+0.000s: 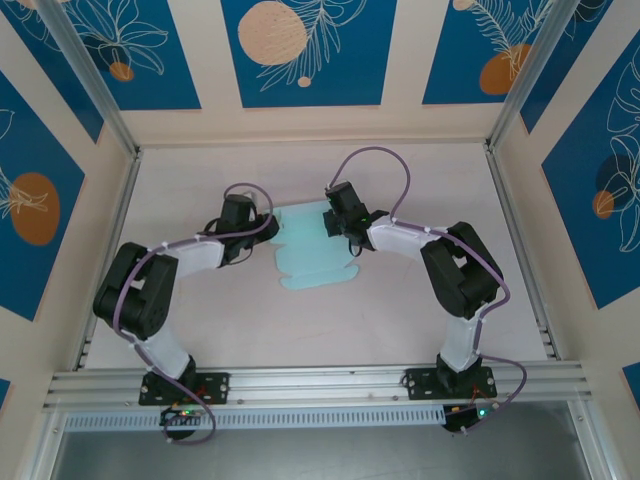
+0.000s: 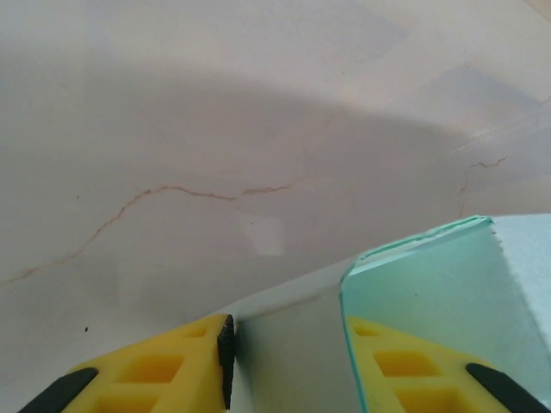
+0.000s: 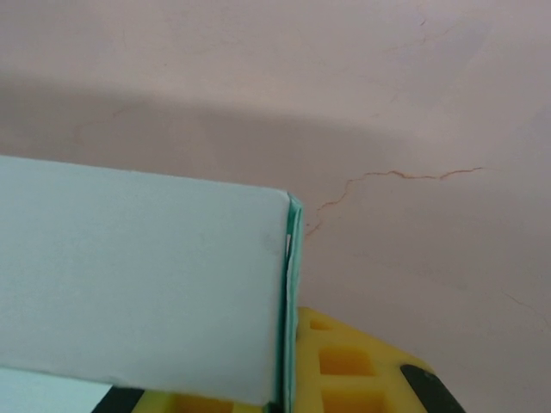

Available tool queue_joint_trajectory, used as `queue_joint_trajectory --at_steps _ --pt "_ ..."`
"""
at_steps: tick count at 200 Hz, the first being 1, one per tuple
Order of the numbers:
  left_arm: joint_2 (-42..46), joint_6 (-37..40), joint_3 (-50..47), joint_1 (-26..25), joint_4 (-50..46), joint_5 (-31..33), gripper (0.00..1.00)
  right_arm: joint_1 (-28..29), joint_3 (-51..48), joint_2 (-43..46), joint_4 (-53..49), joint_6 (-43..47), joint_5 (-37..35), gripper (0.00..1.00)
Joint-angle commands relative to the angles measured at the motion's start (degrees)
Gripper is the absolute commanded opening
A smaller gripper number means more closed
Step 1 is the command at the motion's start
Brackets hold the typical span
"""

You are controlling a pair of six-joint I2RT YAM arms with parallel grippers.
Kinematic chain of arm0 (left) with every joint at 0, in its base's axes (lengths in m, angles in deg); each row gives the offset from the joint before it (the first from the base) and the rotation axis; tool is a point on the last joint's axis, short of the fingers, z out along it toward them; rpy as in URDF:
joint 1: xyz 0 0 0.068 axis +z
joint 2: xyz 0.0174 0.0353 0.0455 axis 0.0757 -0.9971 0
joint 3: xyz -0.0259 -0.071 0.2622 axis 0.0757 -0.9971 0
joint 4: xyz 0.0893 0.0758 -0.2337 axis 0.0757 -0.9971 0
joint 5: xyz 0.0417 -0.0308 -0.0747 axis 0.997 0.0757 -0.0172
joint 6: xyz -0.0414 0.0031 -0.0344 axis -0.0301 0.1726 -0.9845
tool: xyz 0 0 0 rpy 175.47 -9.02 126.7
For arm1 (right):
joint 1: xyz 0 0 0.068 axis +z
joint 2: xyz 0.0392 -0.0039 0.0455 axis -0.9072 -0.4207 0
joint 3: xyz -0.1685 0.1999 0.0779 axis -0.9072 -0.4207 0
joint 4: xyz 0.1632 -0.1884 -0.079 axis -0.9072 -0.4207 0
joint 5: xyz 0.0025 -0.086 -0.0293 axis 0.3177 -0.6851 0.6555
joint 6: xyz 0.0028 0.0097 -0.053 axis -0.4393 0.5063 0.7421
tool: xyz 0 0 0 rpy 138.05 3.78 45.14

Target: Fold the paper box

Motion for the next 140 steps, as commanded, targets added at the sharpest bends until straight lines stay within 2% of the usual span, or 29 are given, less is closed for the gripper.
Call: queue_joint_trajectory --at_steps 1,11,22,31,53,114,140 --pt "2.3 -1.2 -1.6 0.0 1.0 -1.4 0.36 1.1 -0.8 -1.8 -1.5 -0.6 0.3 0.02" --pt "2.3 -0.8 -2.4 0.5 1.0 -1.5 0.41 1.1 -0.9 -1.8 -1.6 -0.5 0.3 0.02" --pt "2.0 -0.2 -3.1 0.7 1.1 -2.0 0.53 1.1 -1.0 -1.8 -1.5 -0.6 0.3 0.03" --pt "1.5 0.6 -3.3 0.7 1.1 -3.0 0.57 1.1 -1.0 -1.7 -1.5 -0.6 0.3 0.02" --pt "-0.1 0.3 -4.4 0.7 3.0 -5.6 0.57 1.1 -1.0 -1.7 -1.5 -0.4 0.2 0.03" --pt "-2.7 -1.5 -4.8 0.7 6.9 -7.8 0.56 1.1 -0.9 -1.9 -1.3 -0.5 0.5 0.02" --pt "-2.8 -1.2 -4.7 0.7 8.3 -8.1 0.49 1.2 -0.6 -2.2 -1.3 -0.4 0.6 0.03"
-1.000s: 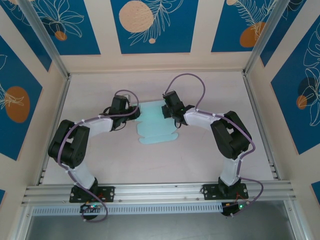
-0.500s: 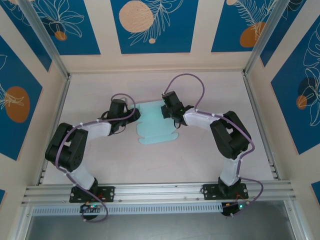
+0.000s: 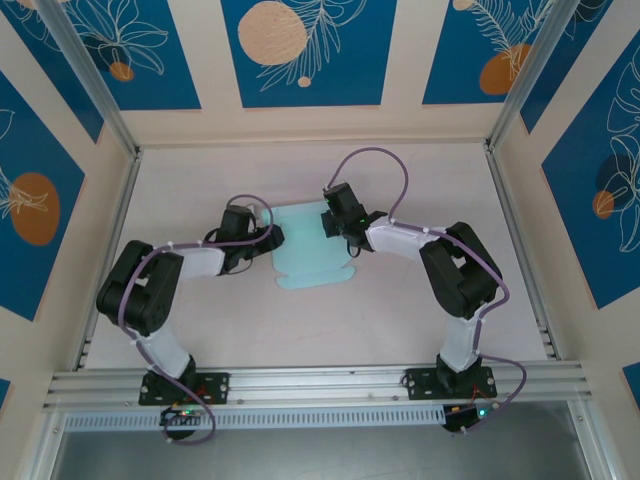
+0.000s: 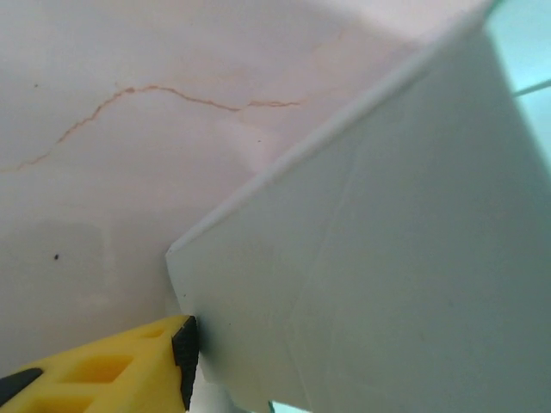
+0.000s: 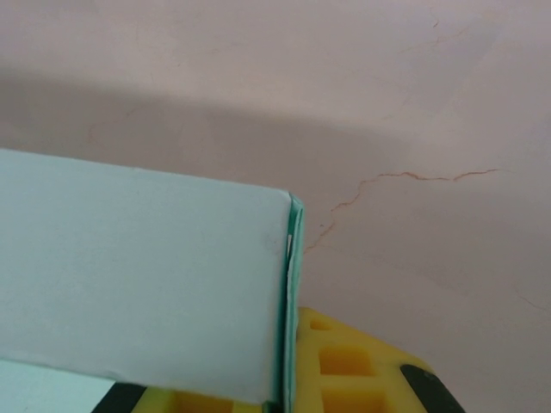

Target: Fold the paper box

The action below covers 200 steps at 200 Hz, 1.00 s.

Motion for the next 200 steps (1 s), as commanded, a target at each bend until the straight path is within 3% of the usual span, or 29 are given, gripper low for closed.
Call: queue_joint_trajectory --at_steps 1,45,91,123,200 --pt "-0.6 -0.1 -0.2 0.3 3.4 -2.0 0.49 0.7 -0.6 -2.0 -1.7 -0.3 0.6 0.02" --pt "-0.5 1.1 -0.1 0.2 4.3 -3.2 0.42 0.7 0.1 -2.8 -1.7 -0.1 0.8 0.03" --pt "-0.7 1.2 -0.5 -1.0 11.0 -7.1 0.42 0.9 0.4 -3.5 -2.0 -0.5 0.6 0.02" --pt "2.2 4.2 -1.8 -1.4 8.8 -5.4 0.43 0.8 1.5 -4.3 -3.5 -1.2 -0.9 0.02" --pt "14.8 16.9 -8.8 -1.4 0.2 3.3 0.60 0.6 1.4 -4.2 -3.0 -1.4 -0.4 0.02"
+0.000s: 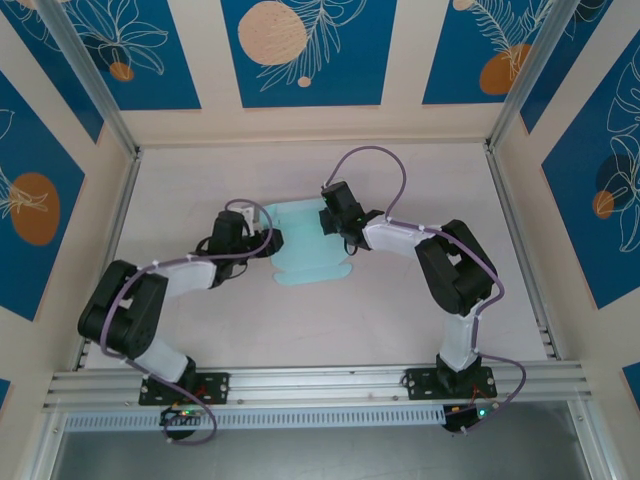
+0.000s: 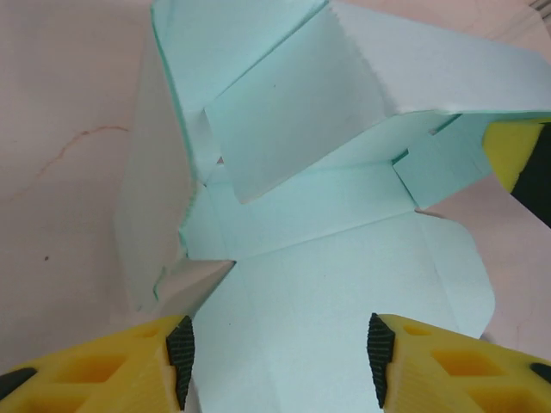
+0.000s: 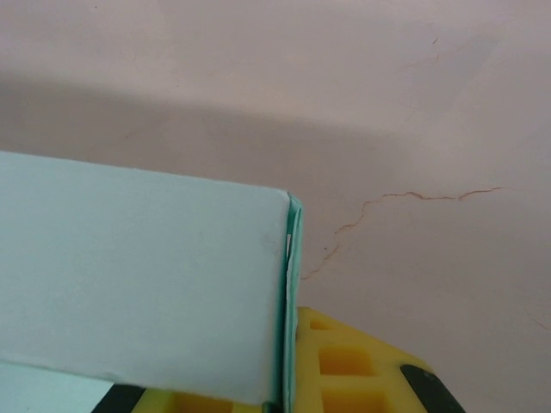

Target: Fold the paper box

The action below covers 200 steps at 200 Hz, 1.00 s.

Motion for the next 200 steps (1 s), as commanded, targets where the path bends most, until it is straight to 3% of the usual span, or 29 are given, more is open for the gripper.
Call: queue_joint_trajectory --at_steps 1,21,38,62,97,116,166,200 --pt "4.4 6.9 -2.0 -0.4 -2.5 3.1 0.60 0.6 -0.2 -2.2 -4.3 -0.8 0.5 0.02" --pt "8.5 10.3 -3.9 -0.3 -1.6 4.9 0.68 0.6 -0.2 -2.1 -4.2 -0.8 0.7 0.02" --pt "10.4 13.0 -4.1 0.9 -1.1 5.6 0.83 0.6 -0.2 -2.1 -4.2 -0.6 0.6 0.02" --pt "8.1 12.5 -4.7 6.8 8.1 -5.2 1.00 0.6 -0.1 -2.1 -4.1 -0.5 0.9 0.02" --pt "-2.2 10.1 -3.1 12.8 25.6 -24.6 1.00 0.6 0.0 -2.0 -4.1 -0.3 1.3 0.02" --pt "-8.1 10.2 -1.4 14.0 31.3 -31.2 1.00 0.6 -0.1 -1.8 -4.2 -0.3 1.1 0.02" --pt "-12.9 13.8 3.0 14.0 29.2 -38.1 1.00 0.6 0.1 -2.0 -4.3 0.1 0.8 0.02" --pt "-14.1 18.5 6.0 13.9 21.7 -34.3 1.00 0.5 1.0 -3.0 -4.6 0.0 1.2 0.02"
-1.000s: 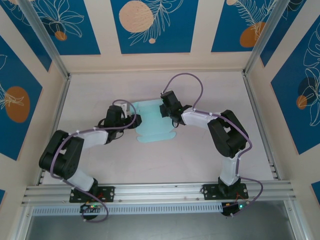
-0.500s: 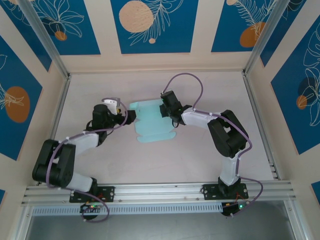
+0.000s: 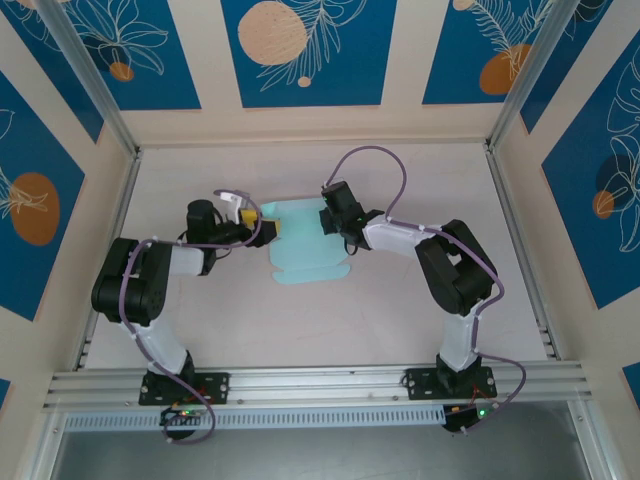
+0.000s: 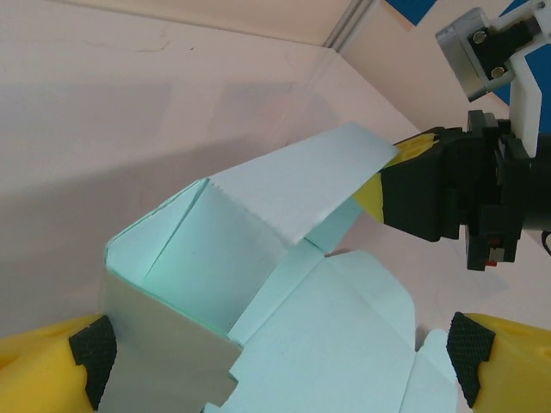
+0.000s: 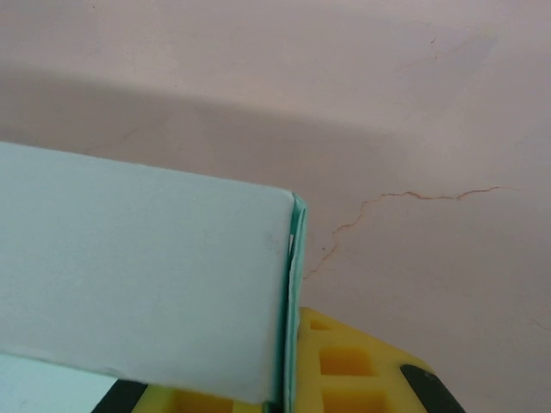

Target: Fold the paper box

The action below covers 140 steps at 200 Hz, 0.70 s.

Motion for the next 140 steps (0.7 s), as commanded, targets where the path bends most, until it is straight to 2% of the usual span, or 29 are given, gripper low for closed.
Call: queue_joint_trajectory --at_steps 1,68,92,140 --pt "-1.4 5.0 3.1 0.2 -3.0 -0.8 1.00 0.5 0.9 -2.9 -4.6 0.1 1.2 0.02" --pt "-0.5 6.0 3.7 0.2 -6.2 9.8 1.00 0.5 1.5 -3.0 -4.8 0.0 1.2 0.02" --pt "-1.4 8.1 5.5 0.2 -9.8 9.2 1.00 0.5 1.7 -3.2 -4.8 0.1 1.6 0.02" --pt "-4.2 9.2 9.2 -1.2 -10.9 5.6 1.00 0.5 2.2 -3.2 -5.4 0.0 1.6 0.02"
